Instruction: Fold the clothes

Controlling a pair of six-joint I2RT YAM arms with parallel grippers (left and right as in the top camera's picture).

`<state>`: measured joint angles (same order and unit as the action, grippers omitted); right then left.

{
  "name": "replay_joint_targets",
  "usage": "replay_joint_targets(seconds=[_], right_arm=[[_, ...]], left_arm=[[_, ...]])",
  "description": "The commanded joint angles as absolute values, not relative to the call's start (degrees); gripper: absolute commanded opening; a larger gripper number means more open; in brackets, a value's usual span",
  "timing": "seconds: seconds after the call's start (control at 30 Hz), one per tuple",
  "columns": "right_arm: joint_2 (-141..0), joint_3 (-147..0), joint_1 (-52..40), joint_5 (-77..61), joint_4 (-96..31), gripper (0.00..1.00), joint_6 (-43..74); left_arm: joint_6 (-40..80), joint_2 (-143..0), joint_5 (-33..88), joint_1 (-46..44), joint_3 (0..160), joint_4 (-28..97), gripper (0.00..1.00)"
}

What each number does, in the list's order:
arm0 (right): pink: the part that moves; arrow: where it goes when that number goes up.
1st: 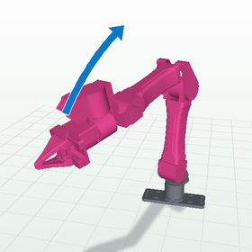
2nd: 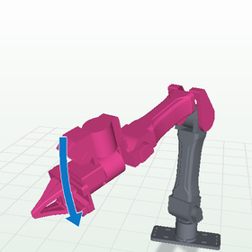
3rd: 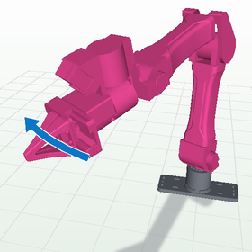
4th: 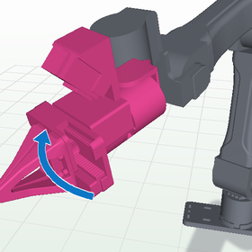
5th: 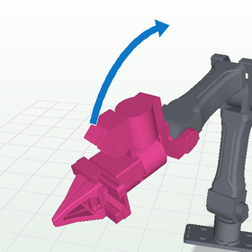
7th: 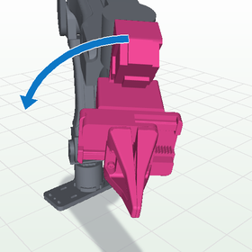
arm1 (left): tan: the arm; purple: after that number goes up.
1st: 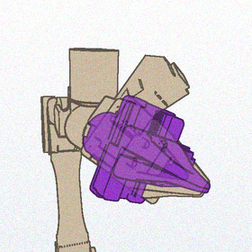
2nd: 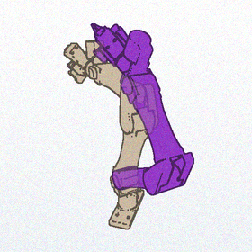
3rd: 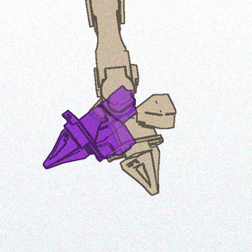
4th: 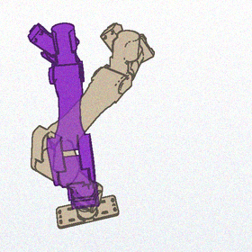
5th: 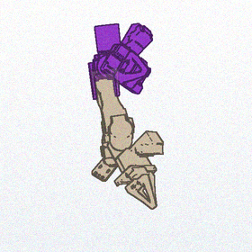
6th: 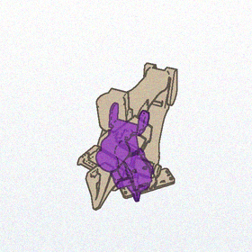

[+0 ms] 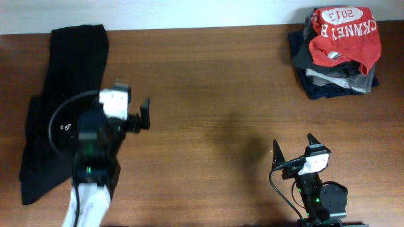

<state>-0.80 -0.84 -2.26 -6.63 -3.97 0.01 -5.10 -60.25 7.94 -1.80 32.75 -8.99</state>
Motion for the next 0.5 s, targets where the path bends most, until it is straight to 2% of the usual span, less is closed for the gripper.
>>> replay_joint_targets(seconds=[0.0,0.27,0.47], right_arm=[[-0.19,-0.32,-2.61,-5.72,-3.99,0.99,0.51],[-0.19,-0.32,-2.61,-5.72,-3.99,0.99,0.51],[-0.19,-0.32,-2.61,-5.72,-3.99,0.99,0.51]], left_arm=[[-5.69,-52.18,4.73,-1.58,26.26,-10.28,0.99],[-6.09,-36.47,4.25,0.91,16.62,-9.8,0.99],[-6.07,-29.3,8.67,4.32,10.81,-9.85,0.99]])
